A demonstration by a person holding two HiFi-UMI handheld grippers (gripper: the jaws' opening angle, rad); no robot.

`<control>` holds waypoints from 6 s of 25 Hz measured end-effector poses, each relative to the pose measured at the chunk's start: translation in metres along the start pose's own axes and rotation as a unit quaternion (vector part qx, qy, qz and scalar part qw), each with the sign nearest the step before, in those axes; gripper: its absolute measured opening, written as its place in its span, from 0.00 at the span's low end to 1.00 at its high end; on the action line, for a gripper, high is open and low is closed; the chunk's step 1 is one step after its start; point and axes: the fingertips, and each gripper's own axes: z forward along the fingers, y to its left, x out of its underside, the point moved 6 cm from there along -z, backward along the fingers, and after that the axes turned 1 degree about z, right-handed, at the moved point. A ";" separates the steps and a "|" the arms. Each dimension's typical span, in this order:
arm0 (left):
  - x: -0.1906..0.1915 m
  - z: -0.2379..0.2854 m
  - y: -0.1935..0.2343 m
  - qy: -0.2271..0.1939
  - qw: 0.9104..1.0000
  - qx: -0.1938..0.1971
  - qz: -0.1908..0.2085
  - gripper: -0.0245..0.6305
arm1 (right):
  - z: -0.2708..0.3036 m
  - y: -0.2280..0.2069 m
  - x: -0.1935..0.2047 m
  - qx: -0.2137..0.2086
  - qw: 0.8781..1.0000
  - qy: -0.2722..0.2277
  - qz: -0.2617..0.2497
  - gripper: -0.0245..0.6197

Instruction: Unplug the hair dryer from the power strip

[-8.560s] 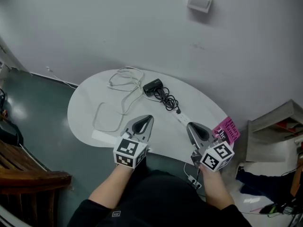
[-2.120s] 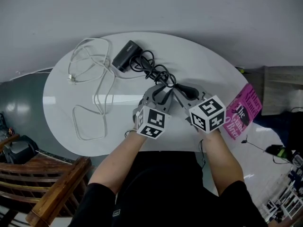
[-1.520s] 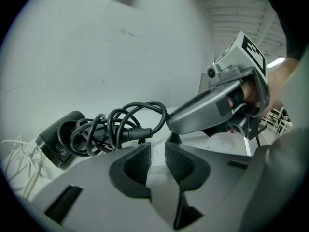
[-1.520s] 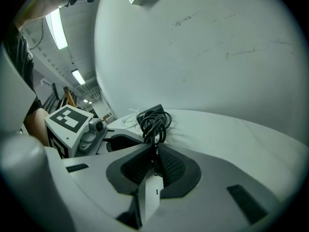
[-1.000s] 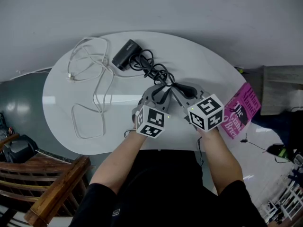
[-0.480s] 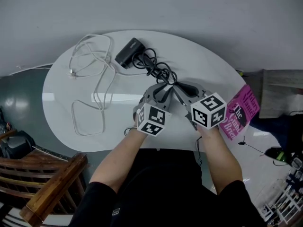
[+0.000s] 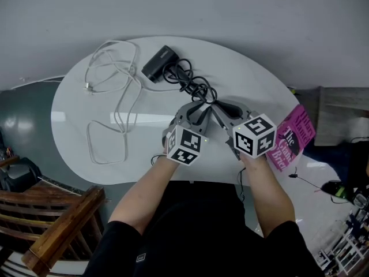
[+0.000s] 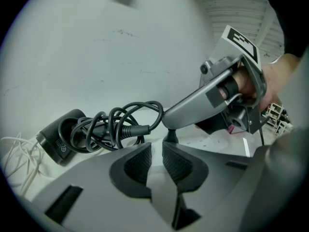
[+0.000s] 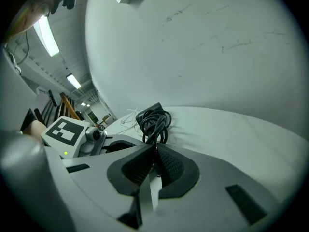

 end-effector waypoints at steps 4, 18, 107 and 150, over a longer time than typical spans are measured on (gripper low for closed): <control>0.000 0.000 0.000 0.002 1.000 0.000 -0.002 0.13 | 0.001 0.006 -0.003 0.010 0.999 0.012 -0.030 0.10; 0.001 -0.004 0.003 0.015 1.000 -0.009 0.007 0.21 | 0.000 -0.001 0.000 -0.005 1.000 0.003 0.020 0.10; -0.003 -0.126 0.001 -0.057 0.994 0.032 -0.083 0.17 | -0.063 -0.020 0.037 0.025 0.976 -0.058 0.206 0.10; -0.117 -0.292 0.087 -0.230 0.967 -0.102 -0.051 0.09 | -0.173 0.117 -0.124 0.125 0.952 -0.257 -0.111 0.10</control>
